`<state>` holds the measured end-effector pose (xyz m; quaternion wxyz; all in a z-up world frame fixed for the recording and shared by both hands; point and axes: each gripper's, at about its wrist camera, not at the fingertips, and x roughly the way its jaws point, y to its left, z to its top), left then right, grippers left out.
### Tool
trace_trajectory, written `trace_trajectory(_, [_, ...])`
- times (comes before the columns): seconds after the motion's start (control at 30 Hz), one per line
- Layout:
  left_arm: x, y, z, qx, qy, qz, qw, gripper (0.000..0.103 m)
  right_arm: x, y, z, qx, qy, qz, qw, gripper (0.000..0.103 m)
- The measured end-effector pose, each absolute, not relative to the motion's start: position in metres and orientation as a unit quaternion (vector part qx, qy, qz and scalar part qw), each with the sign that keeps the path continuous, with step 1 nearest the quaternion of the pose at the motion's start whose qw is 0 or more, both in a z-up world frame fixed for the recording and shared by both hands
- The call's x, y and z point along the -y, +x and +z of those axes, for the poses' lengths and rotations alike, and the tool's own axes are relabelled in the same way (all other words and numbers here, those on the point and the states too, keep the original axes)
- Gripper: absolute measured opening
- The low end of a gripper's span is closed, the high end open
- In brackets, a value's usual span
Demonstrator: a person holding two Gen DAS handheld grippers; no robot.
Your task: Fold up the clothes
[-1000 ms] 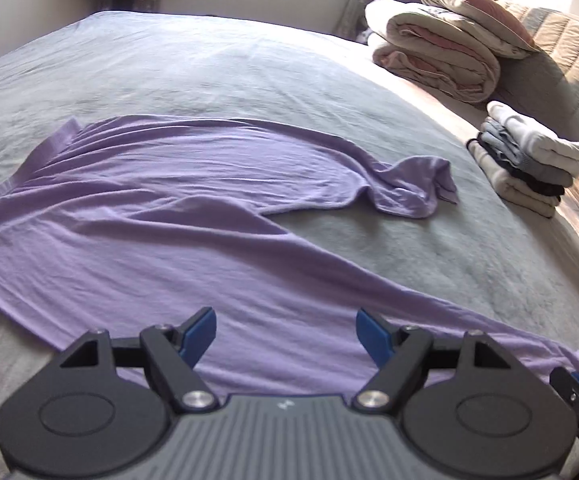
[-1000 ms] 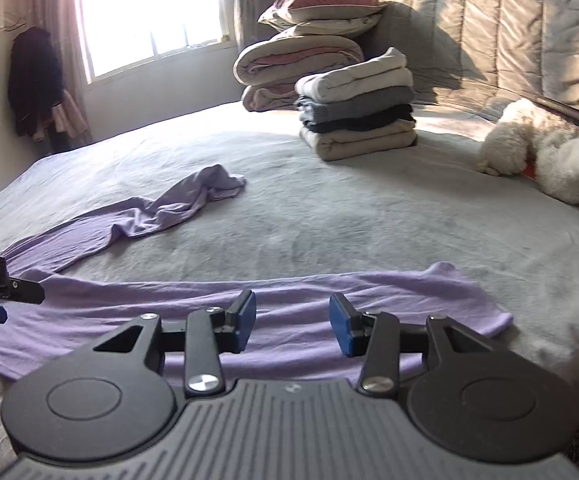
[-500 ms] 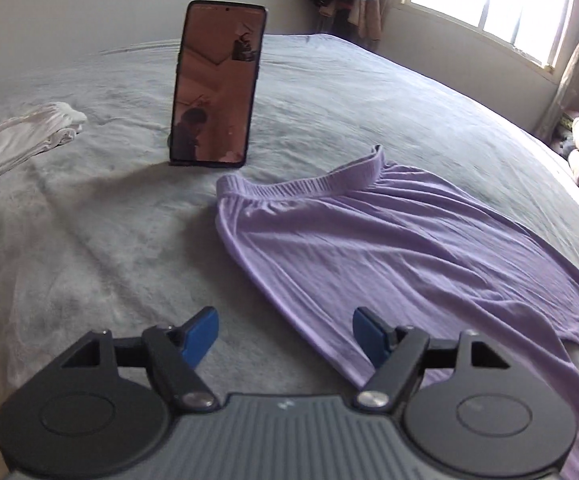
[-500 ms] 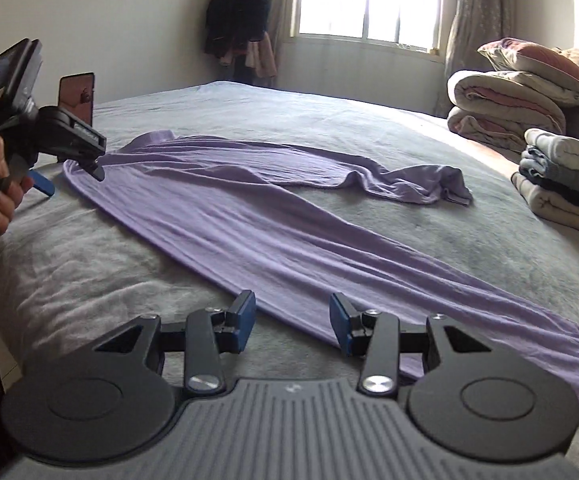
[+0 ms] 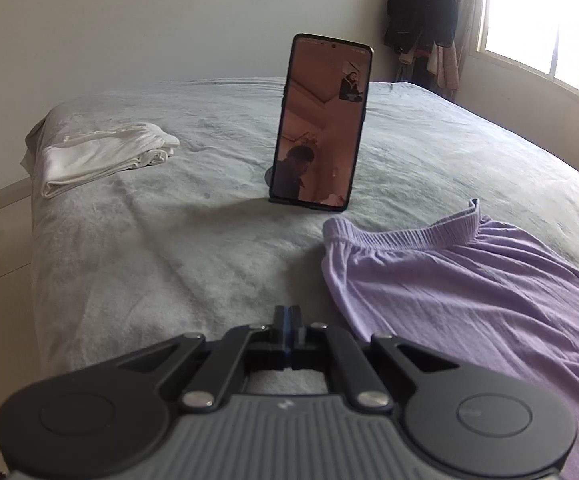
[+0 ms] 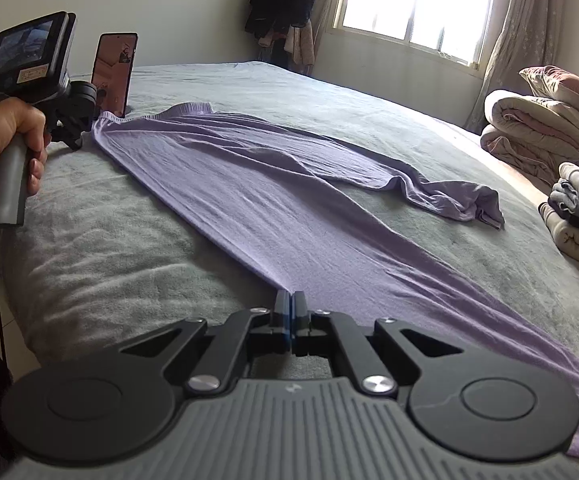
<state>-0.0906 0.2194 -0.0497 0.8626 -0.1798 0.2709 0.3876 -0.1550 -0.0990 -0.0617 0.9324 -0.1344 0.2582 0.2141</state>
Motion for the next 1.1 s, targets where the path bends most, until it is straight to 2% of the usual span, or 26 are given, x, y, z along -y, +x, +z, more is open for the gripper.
trace_trajectory(0.17, [-0.239,-0.097,-0.049,-0.264,-0.244,0.368,0.857,0.001,0.101,-0.156,-0.062,-0.269,-0.125,0.217,0.93,0.0])
trace_trajectory(0.2, [-0.243,-0.098,-0.049,-0.263,-0.262,0.361,0.855,0.004,0.101,-0.156,-0.062,-0.271,-0.123,0.217,0.93,0.0])
trace_trajectory(0.27, [-0.25,-0.098,-0.048,-0.258,-0.294,0.342,0.855,0.017,0.102,-0.157,-0.063,-0.275,-0.12,0.217,0.929,0.001])
trace_trajectory(0.3, [-0.252,-0.096,-0.047,-0.257,-0.299,0.335,0.856,0.029,0.102,-0.157,-0.064,-0.274,-0.117,0.217,0.93,0.004])
trace_trajectory(0.33, [-0.253,-0.094,-0.047,-0.255,-0.304,0.328,0.857,0.036,0.101,-0.157,-0.064,-0.271,-0.121,0.215,0.93,0.013])
trace_trajectory(0.4, [-0.254,-0.086,-0.048,-0.259,-0.297,0.323,0.861,0.039,0.097,-0.157,-0.065,-0.263,-0.137,0.213,0.931,0.017])
trace_trajectory(0.47, [-0.252,-0.076,-0.049,-0.266,-0.274,0.326,0.865,0.035,0.09,-0.156,-0.066,-0.255,-0.156,0.213,0.93,0.026])
trace_trajectory(0.5, [-0.251,-0.071,-0.05,-0.269,-0.261,0.328,0.867,0.024,0.085,-0.156,-0.067,-0.25,-0.166,0.214,0.93,0.032])
trace_trajectory(0.53, [-0.25,-0.067,-0.051,-0.271,-0.248,0.328,0.87,0.008,0.082,-0.154,-0.067,-0.246,-0.173,0.214,0.929,0.033])
trace_trajectory(0.57, [-0.249,-0.065,-0.053,-0.274,-0.241,0.322,0.874,0.001,0.079,-0.152,-0.068,-0.246,-0.176,0.214,0.929,0.033])
trace_trajectory(0.63, [-0.246,-0.063,-0.055,-0.272,-0.224,0.32,0.879,0.0,0.074,-0.146,-0.07,-0.249,-0.176,0.212,0.929,0.031])
trace_trajectory(0.67, [-0.244,-0.063,-0.054,-0.27,-0.213,0.323,0.882,0.0,0.072,-0.143,-0.069,-0.253,-0.172,0.214,0.928,0.026])
trace_trajectory(0.7, [-0.242,-0.064,-0.054,-0.27,-0.202,0.332,0.881,0.0,0.071,-0.142,-0.068,-0.258,-0.167,0.218,0.926,0.005])
trace_trajectory(0.73, [-0.24,-0.064,-0.053,-0.269,-0.192,0.34,0.881,0.0,0.07,-0.141,-0.067,-0.262,-0.164,0.219,0.925,0.001])
trace_trajectory(0.93, [-0.256,-0.078,-0.046,-0.272,-0.212,0.359,0.867,0.0,0.078,-0.146,-0.049,-0.286,-0.12,0.247,0.918,0.0])
trace_trajectory(1.1, [-0.254,-0.07,-0.051,-0.282,-0.183,0.368,0.867,0.0,0.081,-0.142,-0.05,-0.311,-0.104,0.26,0.908,0.0])
